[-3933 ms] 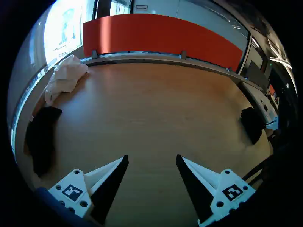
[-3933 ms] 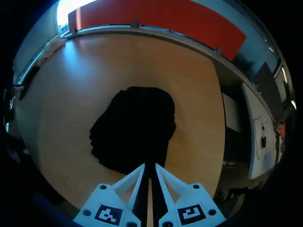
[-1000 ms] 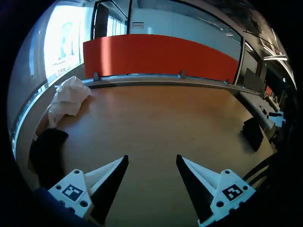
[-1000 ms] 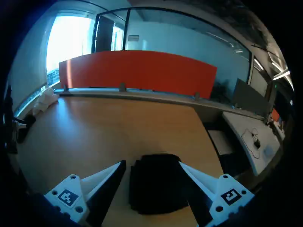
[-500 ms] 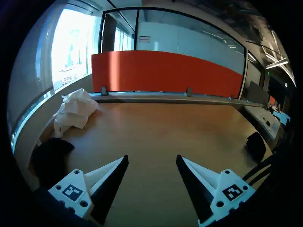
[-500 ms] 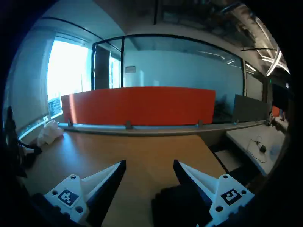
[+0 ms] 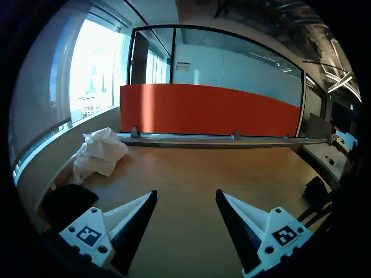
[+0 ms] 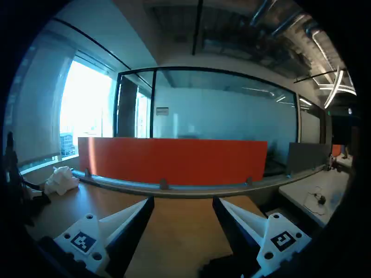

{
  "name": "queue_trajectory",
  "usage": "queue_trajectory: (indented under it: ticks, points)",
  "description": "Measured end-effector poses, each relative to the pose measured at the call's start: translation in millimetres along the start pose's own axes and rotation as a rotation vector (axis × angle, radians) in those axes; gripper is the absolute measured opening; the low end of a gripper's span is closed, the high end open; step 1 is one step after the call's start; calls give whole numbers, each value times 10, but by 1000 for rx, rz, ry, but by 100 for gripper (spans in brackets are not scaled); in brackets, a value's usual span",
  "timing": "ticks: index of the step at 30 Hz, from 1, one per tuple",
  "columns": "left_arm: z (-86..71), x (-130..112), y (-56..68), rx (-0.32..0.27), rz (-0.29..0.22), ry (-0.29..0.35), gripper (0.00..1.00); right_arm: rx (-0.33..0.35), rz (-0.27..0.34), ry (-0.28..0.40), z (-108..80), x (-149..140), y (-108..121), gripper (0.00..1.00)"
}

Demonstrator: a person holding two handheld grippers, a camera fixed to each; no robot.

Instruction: Fold towel

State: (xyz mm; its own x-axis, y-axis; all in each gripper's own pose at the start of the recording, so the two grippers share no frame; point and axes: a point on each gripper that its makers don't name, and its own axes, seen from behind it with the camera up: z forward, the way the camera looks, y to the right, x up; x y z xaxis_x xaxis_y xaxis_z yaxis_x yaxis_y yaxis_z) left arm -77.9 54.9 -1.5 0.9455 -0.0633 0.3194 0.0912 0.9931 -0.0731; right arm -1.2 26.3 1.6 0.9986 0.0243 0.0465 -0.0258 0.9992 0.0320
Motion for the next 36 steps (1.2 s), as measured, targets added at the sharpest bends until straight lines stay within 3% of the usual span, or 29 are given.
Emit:
queue_trajectory:
  ticks: [12, 18, 27, 36]
  points:
    - [1, 361, -70, 25, 6, 99, 93, 21, 28, 52, 148, 123, -458, 99]
    - [-20, 470, -155, 46, 8, 144, 93, 8, 46, 45, 173, 117, -513, 99]
    - [21, 454, -192, 32, 13, 175, 93, 0, 78, 34, 156, 139, -632, 99]
    - [84, 448, -332, 58, 92, 208, 93, 15, 86, 20, 169, 114, -817, 99]
